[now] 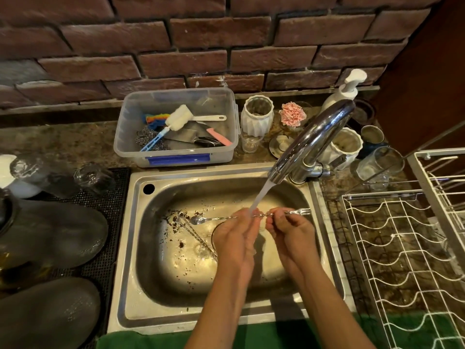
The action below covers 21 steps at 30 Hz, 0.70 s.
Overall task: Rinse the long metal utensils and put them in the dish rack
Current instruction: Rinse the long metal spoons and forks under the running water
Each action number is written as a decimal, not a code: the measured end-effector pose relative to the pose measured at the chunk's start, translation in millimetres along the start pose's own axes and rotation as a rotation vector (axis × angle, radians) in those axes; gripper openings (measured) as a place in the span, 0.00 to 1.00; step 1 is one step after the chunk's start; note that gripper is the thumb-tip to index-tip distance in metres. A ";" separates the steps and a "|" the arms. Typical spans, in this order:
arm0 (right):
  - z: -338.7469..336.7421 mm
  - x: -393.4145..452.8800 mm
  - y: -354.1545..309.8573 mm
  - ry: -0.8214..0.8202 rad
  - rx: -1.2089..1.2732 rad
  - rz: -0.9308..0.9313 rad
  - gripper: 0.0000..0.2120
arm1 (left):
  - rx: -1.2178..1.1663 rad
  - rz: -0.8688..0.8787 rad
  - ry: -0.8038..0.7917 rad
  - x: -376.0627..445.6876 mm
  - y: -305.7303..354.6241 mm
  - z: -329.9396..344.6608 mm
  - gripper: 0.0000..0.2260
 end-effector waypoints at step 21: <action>-30.6 -2.3 -17.3 0.058 0.025 -0.044 0.09 | 0.028 -0.005 0.050 1.9 0.0 -9.9 0.09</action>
Point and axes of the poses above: each hand's wrist, its own x-axis towards the middle knuckle, its own z-axis out of the palm, y = z × x, the point moved 4 cm from there along x, towards the middle knuckle, and after that the axes turned 6 degrees about y, right-handed, at the moved point
